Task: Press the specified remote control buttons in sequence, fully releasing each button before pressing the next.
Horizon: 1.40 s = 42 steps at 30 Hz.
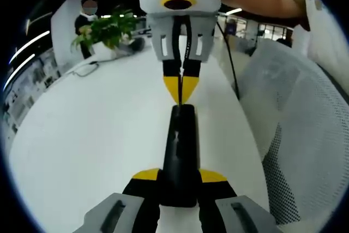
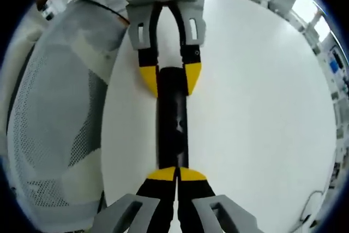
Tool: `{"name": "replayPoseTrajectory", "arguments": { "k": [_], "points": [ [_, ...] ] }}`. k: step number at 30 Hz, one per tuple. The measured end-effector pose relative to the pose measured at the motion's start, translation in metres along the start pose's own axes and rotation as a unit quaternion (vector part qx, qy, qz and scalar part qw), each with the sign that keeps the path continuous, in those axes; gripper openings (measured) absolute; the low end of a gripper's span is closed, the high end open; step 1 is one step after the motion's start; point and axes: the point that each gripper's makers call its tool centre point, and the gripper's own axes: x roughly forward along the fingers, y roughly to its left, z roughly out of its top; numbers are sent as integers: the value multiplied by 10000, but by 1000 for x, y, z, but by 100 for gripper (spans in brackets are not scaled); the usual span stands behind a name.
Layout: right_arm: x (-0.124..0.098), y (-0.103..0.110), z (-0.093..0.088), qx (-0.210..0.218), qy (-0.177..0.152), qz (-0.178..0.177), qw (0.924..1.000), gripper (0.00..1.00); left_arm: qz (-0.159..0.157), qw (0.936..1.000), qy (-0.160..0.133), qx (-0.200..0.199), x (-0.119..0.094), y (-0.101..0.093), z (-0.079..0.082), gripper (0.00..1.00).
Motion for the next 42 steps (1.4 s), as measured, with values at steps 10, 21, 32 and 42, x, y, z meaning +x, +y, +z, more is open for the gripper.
{"name": "replayPoseTrajectory", "arguments": {
  "k": [10, 21, 32, 42],
  "points": [
    [-10, -3, 5, -103, 11, -75, 9999, 0, -8, 10000, 2, 15, 0, 0, 0, 24],
    [-2, 2, 8, -185, 92, 25, 9998, 0, -28, 10000, -1, 32, 0, 1, 0, 24],
    [8, 7, 9, -189, 125, 128, 9997, 0, -35, 10000, -17, 34, 1, 2, 0, 24],
    [11, 7, 8, -243, 230, 132, 9994, 0, -30, 10000, -45, 17, 0, 1, 0, 24]
  ]
}}
